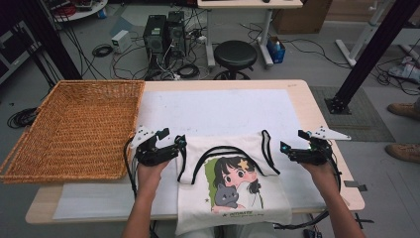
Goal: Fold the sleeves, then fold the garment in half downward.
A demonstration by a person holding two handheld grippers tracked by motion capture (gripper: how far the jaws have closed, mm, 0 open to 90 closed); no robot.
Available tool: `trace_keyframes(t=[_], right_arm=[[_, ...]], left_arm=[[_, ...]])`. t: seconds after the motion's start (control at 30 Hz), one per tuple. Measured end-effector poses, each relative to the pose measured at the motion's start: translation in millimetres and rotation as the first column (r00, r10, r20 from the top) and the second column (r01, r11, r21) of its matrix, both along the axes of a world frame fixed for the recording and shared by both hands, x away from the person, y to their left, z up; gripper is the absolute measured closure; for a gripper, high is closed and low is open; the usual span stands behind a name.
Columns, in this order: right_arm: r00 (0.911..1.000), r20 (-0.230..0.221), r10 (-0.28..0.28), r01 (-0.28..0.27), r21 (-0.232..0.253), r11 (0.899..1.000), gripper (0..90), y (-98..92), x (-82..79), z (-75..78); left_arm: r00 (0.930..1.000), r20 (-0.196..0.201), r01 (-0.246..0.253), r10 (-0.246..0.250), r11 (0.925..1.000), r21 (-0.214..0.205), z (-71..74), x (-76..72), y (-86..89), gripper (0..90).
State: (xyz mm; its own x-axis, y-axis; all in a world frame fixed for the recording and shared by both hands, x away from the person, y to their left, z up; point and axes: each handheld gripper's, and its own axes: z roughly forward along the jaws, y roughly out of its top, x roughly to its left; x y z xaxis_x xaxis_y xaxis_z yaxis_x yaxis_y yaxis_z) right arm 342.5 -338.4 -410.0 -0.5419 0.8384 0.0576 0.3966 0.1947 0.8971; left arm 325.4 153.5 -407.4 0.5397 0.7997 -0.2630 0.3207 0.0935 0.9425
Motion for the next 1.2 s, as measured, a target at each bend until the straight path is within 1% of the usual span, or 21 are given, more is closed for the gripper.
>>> trace_keyframes(t=[0.17, 0.27, 0.43, 0.6, 0.63, 0.67, 0.77, 0.8, 0.83, 0.9, 0.93, 0.97, 1.0, 1.03, 1.07, 1.1, 1.13, 1.17, 1.2], right_arm=[[1.0, 0.008, 0.004, -0.004, -0.003, 1.0, 10.3, 0.6, -1.5, 2.5], [1.0, 0.008, 0.003, -0.003, -0.002, 1.0, 10.3, 1.0, -1.3, 3.0], [1.0, 0.003, 0.0, 0.0, -0.004, 1.0, 10.3, 2.7, 0.2, 2.1], [1.0, -0.007, 0.004, -0.004, -0.005, 1.0, 10.3, 3.2, 4.8, 1.6], [0.9999, -0.013, 0.001, -0.001, -0.003, 1.0, 10.3, 3.6, 6.5, 1.9], [0.9999, -0.015, 0.001, -0.001, -0.002, 1.0, 10.3, 4.2, 8.9, 2.3], [0.9996, -0.027, 0.001, -0.001, -0.009, 1.0, 10.3, 9.4, 19.5, 4.9], [0.9994, -0.036, -0.001, 0.001, -0.019, 1.0, 10.4, 12.0, 24.7, 5.6], [0.9984, -0.057, -0.004, 0.002, -0.027, 1.0, 10.4, 16.7, 32.9, 6.2], [0.9965, -0.084, 0.001, -0.004, -0.034, 0.999, 11.7, 21.8, 42.3, 5.5], [0.9948, -0.102, 0.008, -0.013, -0.049, 0.999, 15.9, 25.3, 48.7, 4.6], [0.9919, -0.125, 0.023, -0.031, -0.058, 0.998, 20.6, 30.1, 56.5, 3.0], [0.9898, -0.139, 0.033, -0.042, -0.062, 0.997, 26.6, 32.6, 60.8, 1.8], [0.9857, -0.162, 0.045, -0.056, -0.066, 0.996, 33.1, 36.0, 66.0, -0.2], [0.9805, -0.189, 0.055, -0.07, -0.075, 0.995, 37.3, 40.8, 71.8, -3.3], [0.9763, -0.205, 0.068, -0.089, -0.096, 0.991, 43.0, 44.7, 76.1, -6.7], [0.9723, -0.22, 0.079, -0.106, -0.114, 0.988, 45.6, 47.5, 78.7, -9.2], [0.9697, -0.231, 0.079, -0.114, -0.143, 0.983, 45.8, 51.0, 81.7, -13.2], [0.9651, -0.25, 0.078, -0.119, -0.152, 0.981, 47.3, 53.0, 84.7, -17.4]], left_arm=[[1.0, 0.004, 0.004, -0.004, 1.0, 0.001, 0.7, -0.6, -0.2, 24.2], [1.0, -0.004, 0.004, -0.004, 1.0, 0.001, 0.2, 0.0, -0.9, 24.2], [1.0, -0.008, 0.002, -0.002, 0.9999, 0.015, 2.8, 4.4, -1.2, 24.3], [0.9994, -0.03, 0.015, -0.014, 0.9996, 0.025, 6.9, 18.3, -2.5, 24.5], [0.9993, -0.037, 0.013, -0.011, 0.9993, 0.035, 7.2, 21.8, -2.9, 24.5], [0.9988, -0.045, 0.018, -0.016, 0.9988, 0.044, 6.5, 26.5, -3.2, 24.5], [0.9969, -0.077, 0.02, -0.016, 0.9983, 0.055, 1.7, 37.1, -3.6, 24.6], [0.9952, -0.096, 0.026, -0.019, 0.9972, 0.07, -2.4, 42.8, -4.0, 24.6], [0.9938, -0.11, 0.028, -0.02, 0.9966, 0.077, -4.6, 45.3, -4.3, 24.8], [0.9904, -0.137, 0.031, -0.017, 0.9945, 0.1, -10.4, 51.1, -4.7, 26.4], [0.987, -0.16, 0.032, -0.013, 0.9927, 0.116, -14.9, 55.2, -4.4, 27.7], [0.9846, -0.175, 0.03, -0.008, 0.9918, 0.124, -17.7, 57.5, -4.1, 28.6], [0.9813, -0.193, 0.023, 0.003, 0.9909, 0.133, -21.3, 60.3, -4.0, 29.7], [0.9769, -0.213, 0.024, 0.007, 0.99, 0.139, -25.7, 63.4, -3.9, 31.4], [0.9728, -0.232, 0.032, 0.006, 0.987, 0.158, -28.9, 65.7, -3.8, 33.9], [0.9698, -0.244, 0.034, 0.008, 0.9848, 0.17, -31.4, 67.2, -4.3, 36.5], [0.9652, -0.261, 0.034, 0.017, 0.9814, 0.189, -34.5, 69.2, -5.0, 37.0], [0.9588, -0.283, 0.031, 0.026, 0.9801, 0.196, -37.6, 71.1, -5.5, 37.5], [0.9515, -0.306, 0.026, 0.036, 0.9803, 0.196, -40.4, 72.7, -5.7, 37.6]])
